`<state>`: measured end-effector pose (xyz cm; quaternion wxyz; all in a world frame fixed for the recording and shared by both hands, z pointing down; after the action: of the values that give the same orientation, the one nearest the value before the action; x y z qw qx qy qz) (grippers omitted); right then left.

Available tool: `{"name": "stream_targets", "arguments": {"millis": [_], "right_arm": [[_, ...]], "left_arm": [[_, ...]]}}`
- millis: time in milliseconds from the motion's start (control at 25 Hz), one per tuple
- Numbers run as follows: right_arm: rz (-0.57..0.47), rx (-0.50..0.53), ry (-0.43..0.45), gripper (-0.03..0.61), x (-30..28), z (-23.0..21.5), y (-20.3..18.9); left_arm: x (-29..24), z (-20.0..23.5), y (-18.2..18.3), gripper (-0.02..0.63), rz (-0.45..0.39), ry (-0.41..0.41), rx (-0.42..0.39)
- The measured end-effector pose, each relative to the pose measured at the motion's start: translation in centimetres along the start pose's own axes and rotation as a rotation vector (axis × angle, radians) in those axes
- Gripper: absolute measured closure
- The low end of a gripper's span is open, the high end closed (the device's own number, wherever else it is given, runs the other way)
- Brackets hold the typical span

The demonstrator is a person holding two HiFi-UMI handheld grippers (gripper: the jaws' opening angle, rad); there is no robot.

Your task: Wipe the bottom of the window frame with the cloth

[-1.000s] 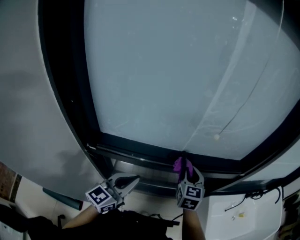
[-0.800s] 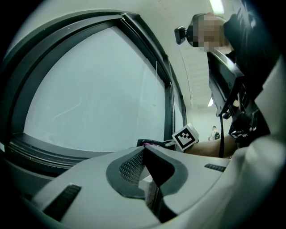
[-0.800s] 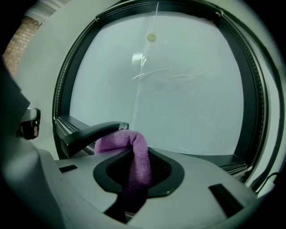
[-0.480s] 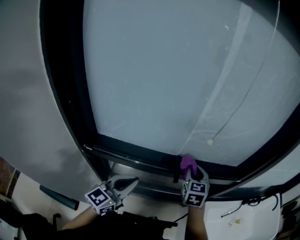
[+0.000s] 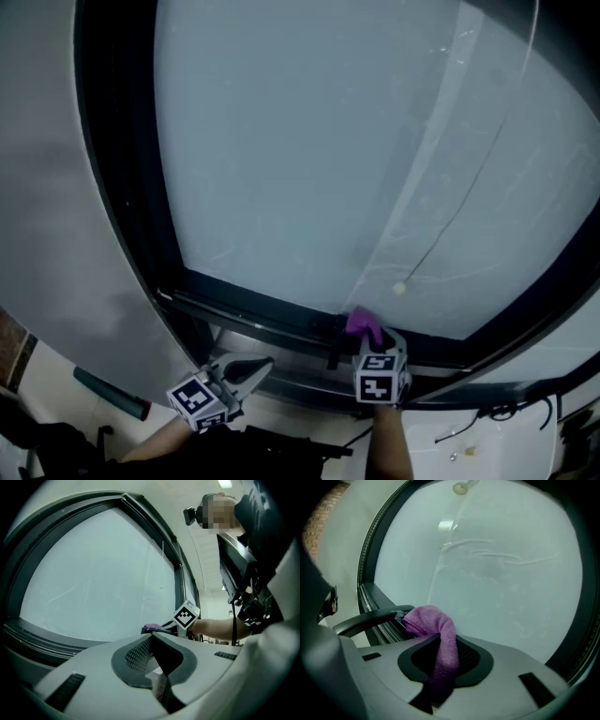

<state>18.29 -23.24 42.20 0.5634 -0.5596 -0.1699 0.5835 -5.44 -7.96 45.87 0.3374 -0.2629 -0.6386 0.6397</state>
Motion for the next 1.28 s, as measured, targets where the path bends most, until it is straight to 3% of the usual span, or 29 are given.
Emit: {"name": "stream_targets", "arguments": {"millis": [240,480,920,1280], "right_arm": [[0.035,0.053,0.015,0.492,0.0,-1.1,-1.0],[0.064,0.055,-0.005,0.492,0.3,-1.9,-2.0],[0.138,0.030,-0.094,0.492,0.6,-4.3,-3.0],[0.173,-0.010,-0.174,0.492,1.1,-6.5,-4.5]], "left_arm": [[-2.4,-1.5,0.3,0.611,-0.015,-0.015,0.023],[-4.4,-1.6,0.3,0.611,-0.031,-0.081,0.015],[-8.8,0.0,2.1,0.611,-0.058,-0.255,0.005],[-11.4,0.3,2.5,0.611,-0.074,-0.337,0.016]]}}
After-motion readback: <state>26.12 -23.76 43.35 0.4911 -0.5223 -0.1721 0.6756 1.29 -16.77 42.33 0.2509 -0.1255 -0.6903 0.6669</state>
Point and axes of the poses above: the fingertips, and each gripper's own axes: x backward along the fingers, z to its left, y out of its top, the point moved 8 cm from there along x, backward along the fingers, and after that the axes turned 2 degrees about -x, right-handed, at the moved point
